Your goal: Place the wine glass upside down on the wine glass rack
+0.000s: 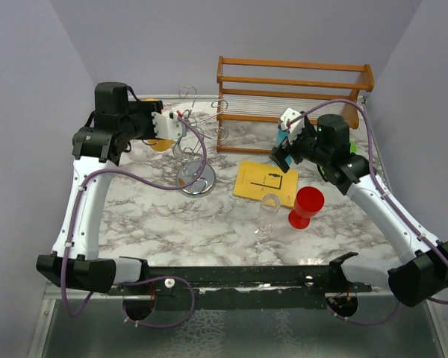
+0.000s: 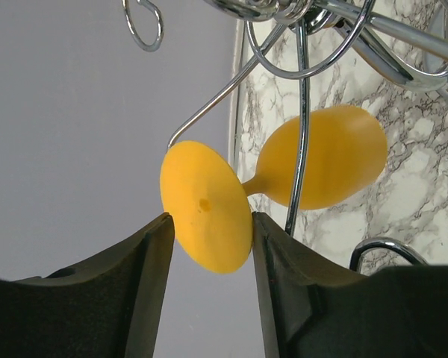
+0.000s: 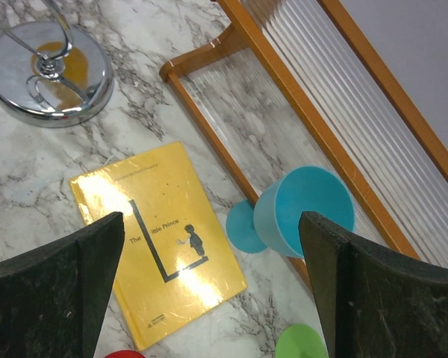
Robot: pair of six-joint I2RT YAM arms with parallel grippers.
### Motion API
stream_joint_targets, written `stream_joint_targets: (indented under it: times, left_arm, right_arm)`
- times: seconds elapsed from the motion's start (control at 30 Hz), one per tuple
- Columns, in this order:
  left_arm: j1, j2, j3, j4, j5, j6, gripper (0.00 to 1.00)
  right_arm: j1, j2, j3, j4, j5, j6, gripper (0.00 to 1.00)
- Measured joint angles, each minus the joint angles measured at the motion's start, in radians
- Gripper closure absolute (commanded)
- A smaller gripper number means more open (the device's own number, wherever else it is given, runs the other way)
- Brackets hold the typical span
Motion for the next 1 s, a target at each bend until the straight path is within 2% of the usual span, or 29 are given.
stream_joint_targets:
  times: [0.2,0.43,0.5,0.63,0.7,1.0]
  left_arm:
    - [0.0,-0.004,0.031,-0.009,-0.001,-0.032,0.38]
    - [0.0,-0.012,0.074,-0.034,-0.003,-0.064,0.34]
    - [0.0,-0.016,0.08,-0.04,-0.005,-0.078,0.32]
    - [0.0,-0.029,0.101,-0.035,-0.012,-0.142,0.15]
    - [-0.001,-0.04,0.109,-0.01,-0.023,-0.21,0.11]
    - [-0.004,-0.106,0.113,0.146,-0.066,-0.55,0.07]
  right_arm:
    - [0.0,0.058,0.025,-0.01,0.101,0.003,0.02]
    - [-0.014,0.143,0.109,-0.057,0.206,0.045,0.06]
    - [-0.036,0.172,0.148,-0.076,0.222,0.069,0.1]
    - [-0.079,0.216,0.202,-0.097,0.238,0.103,0.24]
    - [-0.1,0.242,0.233,-0.115,0.243,0.121,0.29]
    - [-0.173,0.367,0.358,-0.21,0.245,0.179,0.48]
